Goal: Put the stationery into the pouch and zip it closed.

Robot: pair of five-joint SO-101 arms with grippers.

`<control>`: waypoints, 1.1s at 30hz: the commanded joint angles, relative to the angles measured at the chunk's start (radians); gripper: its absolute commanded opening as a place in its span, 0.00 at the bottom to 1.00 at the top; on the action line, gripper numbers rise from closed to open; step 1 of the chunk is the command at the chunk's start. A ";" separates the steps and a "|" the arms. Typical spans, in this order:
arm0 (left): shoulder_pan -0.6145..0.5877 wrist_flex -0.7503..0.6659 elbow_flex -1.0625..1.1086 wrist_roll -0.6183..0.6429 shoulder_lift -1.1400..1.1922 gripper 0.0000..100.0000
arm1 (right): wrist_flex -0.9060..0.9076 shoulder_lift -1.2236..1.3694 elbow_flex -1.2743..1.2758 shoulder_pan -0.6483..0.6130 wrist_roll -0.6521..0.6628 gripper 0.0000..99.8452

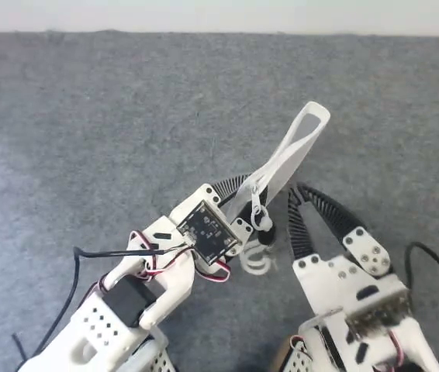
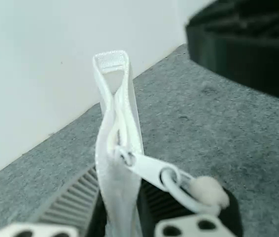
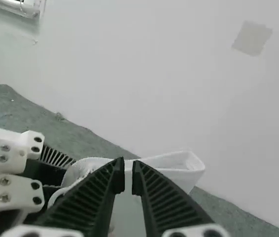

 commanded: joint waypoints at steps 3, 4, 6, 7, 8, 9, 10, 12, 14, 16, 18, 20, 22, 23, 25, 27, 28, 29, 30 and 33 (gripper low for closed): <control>-0.011 0.031 0.015 -0.008 0.021 0.01 | 0.232 0.004 -0.144 -0.021 -0.005 0.18; -0.011 0.031 0.015 -0.008 0.021 0.01 | 0.257 0.004 -0.150 -0.051 -0.002 0.18; -0.011 0.031 0.015 -0.008 0.021 0.01 | 0.291 0.004 -0.150 -0.122 0.006 0.18; -0.011 0.031 0.016 -0.008 0.021 0.01 | 0.309 0.004 -0.150 -0.156 0.028 0.18; -0.011 0.031 0.016 -0.008 0.021 0.01 | 0.323 0.004 -0.150 -0.191 0.052 0.18; -0.011 0.031 0.016 -0.008 0.021 0.01 | 0.334 0.004 -0.150 -0.220 0.066 0.18; -0.011 0.031 0.016 -0.008 0.021 0.01 | 0.340 0.004 -0.149 -0.245 0.071 0.18; -0.011 0.031 0.016 -0.008 0.021 0.01 | 0.337 0.004 -0.130 -0.268 0.077 0.17; -0.011 0.031 0.016 -0.008 0.021 0.01 | 0.311 0.004 -0.087 -0.266 0.080 0.17; -0.011 0.029 0.016 -0.008 0.021 0.01 | 0.275 0.004 -0.029 -0.266 0.112 0.18; -0.011 0.029 0.016 -0.008 0.021 0.01 | 0.243 0.004 0.012 -0.266 0.121 0.18; -0.011 0.029 0.016 -0.008 0.021 0.01 | 0.226 0.004 0.032 -0.268 0.123 0.18; -0.011 0.029 0.016 -0.008 0.021 0.01 | 0.223 0.004 0.038 -0.268 0.126 0.18; -0.011 0.029 0.016 -0.008 0.021 0.01 | 0.223 0.004 0.044 -0.268 0.126 0.17; -0.011 0.029 0.016 -0.008 0.021 0.01 | 0.205 0.004 0.066 -0.266 0.127 0.17; -0.011 0.029 0.016 -0.008 0.021 0.01 | 0.176 0.004 0.103 -0.265 0.129 0.17; -0.011 0.029 0.016 -0.008 0.021 0.01 | 0.166 0.004 0.120 -0.265 0.129 0.17; -0.011 0.031 0.016 -0.008 0.021 0.01 | 0.162 0.004 0.133 -0.265 0.129 0.17; -0.011 0.031 0.016 -0.008 0.021 0.01 | 0.157 0.004 0.143 -0.265 0.129 0.17; -0.011 0.031 0.016 -0.008 0.021 0.01 | 0.153 0.004 0.152 -0.265 0.129 0.16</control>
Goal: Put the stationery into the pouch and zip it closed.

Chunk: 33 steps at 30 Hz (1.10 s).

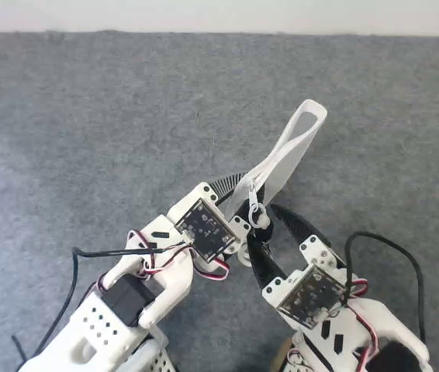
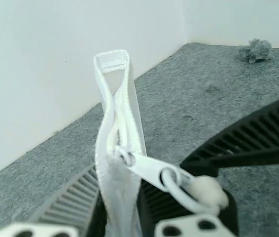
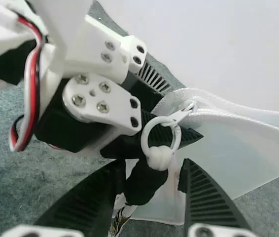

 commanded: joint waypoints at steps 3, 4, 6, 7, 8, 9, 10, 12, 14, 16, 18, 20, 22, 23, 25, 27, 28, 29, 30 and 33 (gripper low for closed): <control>0.000 0.029 0.018 -0.008 0.021 0.01 | -0.027 0.004 0.002 -0.004 0.012 0.09; 0.000 0.029 0.018 -0.008 0.021 0.01 | -0.031 0.004 0.009 -0.004 0.012 0.09; 0.000 0.029 0.018 -0.008 0.021 0.01 | -0.053 0.004 0.028 -0.004 0.012 0.08; 0.000 0.029 0.018 -0.009 0.021 0.01 | -0.059 0.004 0.031 -0.004 0.012 0.08; 0.000 0.029 0.018 -0.009 0.021 0.01 | -0.059 0.004 0.028 -0.004 0.012 0.07; 0.000 0.029 0.019 -0.011 0.021 0.01 | -0.059 0.004 0.015 -0.004 0.012 0.04; 0.000 0.029 0.021 -0.011 0.021 0.01 | -0.058 0.004 -0.011 -0.004 0.012 0.00; 0.000 0.026 0.031 -0.012 0.021 0.01 | -0.024 0.004 -0.075 0.004 0.006 0.01; 0.002 0.026 0.036 -0.012 0.021 0.01 | -0.004 0.004 -0.141 0.008 0.002 0.01; 0.005 0.026 0.044 -0.012 0.021 0.01 | -0.002 0.004 -0.184 0.010 -0.002 0.01; 0.005 0.028 0.045 -0.012 0.021 0.01 | -0.013 0.004 -0.203 0.012 -0.025 0.01; 0.002 0.029 0.053 -0.012 0.021 0.01 | -0.045 0.004 -0.203 0.015 -0.029 0.01; 0.000 0.015 0.071 -0.014 0.021 0.01 | -0.081 0.004 -0.203 0.016 -0.031 0.01; 0.002 -0.002 0.084 -0.014 0.021 0.01 | -0.099 0.004 -0.204 0.016 -0.032 0.01; 0.002 -0.035 0.110 -0.014 0.021 0.01 | -0.139 0.004 -0.207 0.016 -0.032 0.01; 0.002 -0.058 0.127 -0.014 0.021 0.01 | -0.180 0.004 -0.207 0.030 -0.029 0.01; 0.002 -0.058 0.130 -0.018 0.021 0.01 | -0.199 0.004 -0.207 0.051 -0.028 0.01; 0.003 -0.058 0.131 -0.034 0.021 0.01 | -0.220 0.004 -0.207 0.077 -0.026 0.01; 0.006 -0.058 0.133 -0.048 0.021 0.01 | -0.242 0.004 -0.207 0.104 -0.025 0.01; 0.006 -0.058 0.133 -0.061 0.028 0.01 | -0.289 0.008 -0.206 0.165 -0.025 0.01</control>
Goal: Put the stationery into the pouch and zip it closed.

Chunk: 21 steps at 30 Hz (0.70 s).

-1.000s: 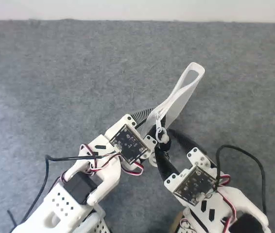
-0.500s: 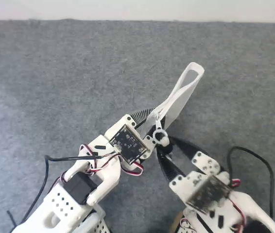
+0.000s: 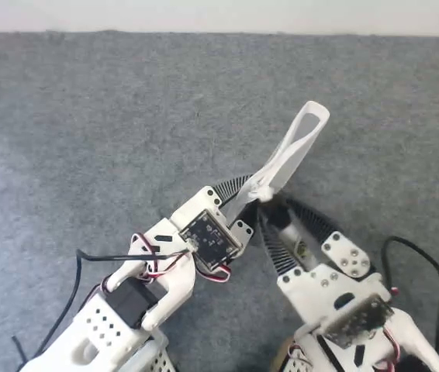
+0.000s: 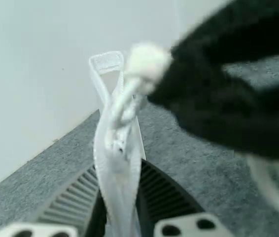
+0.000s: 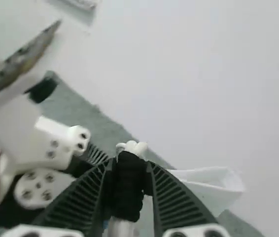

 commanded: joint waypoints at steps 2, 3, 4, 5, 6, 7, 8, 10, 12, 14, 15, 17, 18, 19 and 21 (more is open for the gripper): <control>-0.003 0.012 0.070 -0.020 0.034 0.01 | -0.094 0.018 -0.066 0.081 -0.002 0.01; -0.002 0.009 0.077 -0.020 0.031 0.01 | -0.105 0.047 -0.066 0.090 -0.002 0.01; -0.002 0.008 0.084 -0.020 0.028 0.01 | -0.119 0.081 -0.068 0.101 -0.008 0.01; -0.002 0.008 0.087 -0.020 0.028 0.01 | -0.134 0.117 -0.068 0.114 -0.009 0.01; -0.002 0.008 0.088 -0.020 0.028 0.01 | -0.153 0.153 -0.069 0.130 -0.011 0.01; -0.002 0.008 0.088 -0.020 0.028 0.01 | -0.166 0.185 -0.075 0.143 -0.011 0.01; -0.002 0.008 0.088 -0.020 0.029 0.01 | -0.173 0.213 -0.087 0.154 -0.011 0.01; -0.002 0.008 0.088 -0.020 0.032 0.01 | -0.171 0.259 -0.126 0.170 -0.011 0.01; -0.002 0.008 0.088 -0.020 0.032 0.01 | -0.171 0.288 -0.161 0.183 -0.011 0.01; -0.003 0.008 0.088 -0.020 0.032 0.01 | -0.177 0.315 -0.190 0.203 -0.009 0.01; -0.005 0.008 0.090 -0.020 0.032 0.01 | -0.182 0.328 -0.199 0.219 -0.009 0.01; -0.006 0.008 0.090 -0.020 0.032 0.01 | -0.199 0.360 -0.207 0.248 -0.009 0.01; -0.006 0.008 0.090 -0.020 0.034 0.01 | -0.208 0.378 -0.210 0.260 -0.009 0.01; -0.006 0.008 0.090 -0.020 0.034 0.01 | -0.220 0.400 -0.210 0.271 -0.009 0.01; -0.006 0.008 0.090 -0.020 0.034 0.01 | -0.234 0.441 -0.210 0.291 -0.009 0.01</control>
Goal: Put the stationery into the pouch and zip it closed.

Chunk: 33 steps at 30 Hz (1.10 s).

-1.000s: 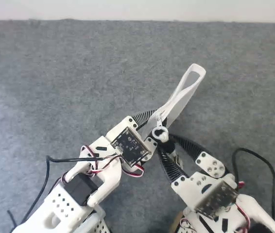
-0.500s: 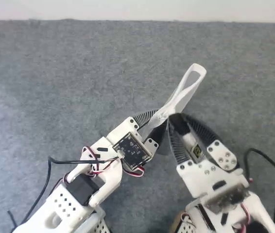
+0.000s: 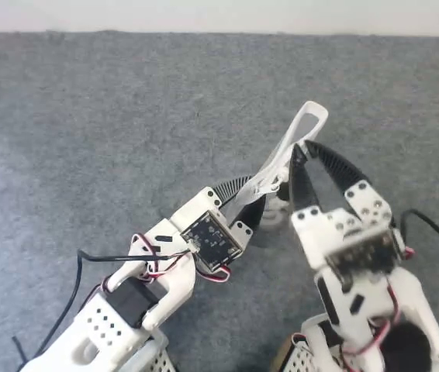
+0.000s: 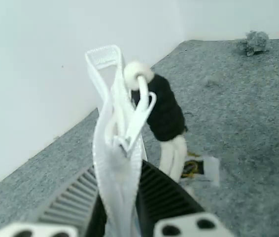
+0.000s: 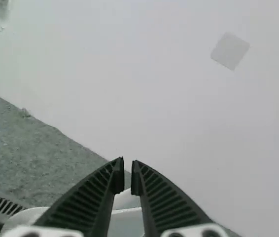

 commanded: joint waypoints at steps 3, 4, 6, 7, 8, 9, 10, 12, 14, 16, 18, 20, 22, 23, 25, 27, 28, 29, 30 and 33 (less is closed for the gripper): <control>-0.006 0.008 0.073 -0.008 0.034 0.01 | -0.010 0.097 -0.057 0.036 -0.011 0.01; -0.006 0.008 0.073 -0.008 0.034 0.01 | 0.007 0.096 -0.061 0.036 -0.011 0.01; -0.006 0.008 0.073 -0.008 0.034 0.01 | 0.061 0.091 -0.092 0.024 -0.012 0.01; -0.006 0.008 0.073 -0.008 0.034 0.01 | 0.102 0.091 -0.117 0.008 -0.012 0.01; -0.006 0.008 0.073 -0.008 0.034 0.01 | 0.151 0.093 -0.147 -0.007 -0.012 0.01; -0.006 0.008 0.073 -0.008 0.034 0.01 | 0.203 0.096 -0.178 -0.021 -0.012 0.02; -0.006 0.008 0.073 -0.008 0.034 0.01 | 0.257 0.097 -0.209 -0.035 -0.012 0.05; -0.006 0.008 0.073 -0.008 0.034 0.01 | 0.354 0.094 -0.264 -0.056 -0.012 0.11; -0.006 0.008 0.073 -0.008 0.034 0.01 | 0.449 0.093 -0.319 -0.065 -0.012 0.17; -0.006 0.008 0.073 -0.008 0.034 0.01 | 0.538 0.094 -0.368 -0.065 -0.009 0.20; -0.008 0.008 0.073 -0.008 0.034 0.01 | 0.615 0.102 -0.407 -0.065 -0.002 0.21; -0.008 0.008 0.073 -0.008 0.034 0.01 | 0.673 0.102 -0.423 -0.067 0.041 0.21; -0.008 0.008 0.073 -0.008 0.034 0.01 | 0.708 0.104 -0.422 -0.076 0.100 0.21; -0.008 0.008 0.073 -0.008 0.034 0.01 | 0.722 0.105 -0.420 -0.091 0.118 0.21; -0.008 0.008 0.073 -0.008 0.034 0.01 | 0.748 0.125 -0.420 -0.125 0.129 0.21; -0.006 0.008 0.073 -0.008 0.034 0.01 | 0.757 0.162 -0.427 -0.157 0.126 0.21; -0.005 0.008 0.073 -0.008 0.034 0.01 | 0.753 0.182 -0.427 -0.168 0.124 0.21; -0.005 0.008 0.073 -0.006 0.034 0.01 | 0.746 0.205 -0.425 -0.174 0.124 0.21; -0.005 0.008 0.073 -0.006 0.034 0.01 | 0.736 0.229 -0.425 -0.174 0.123 0.21; -0.005 0.008 0.073 -0.006 0.034 0.01 | 0.690 0.285 -0.427 -0.174 0.074 0.21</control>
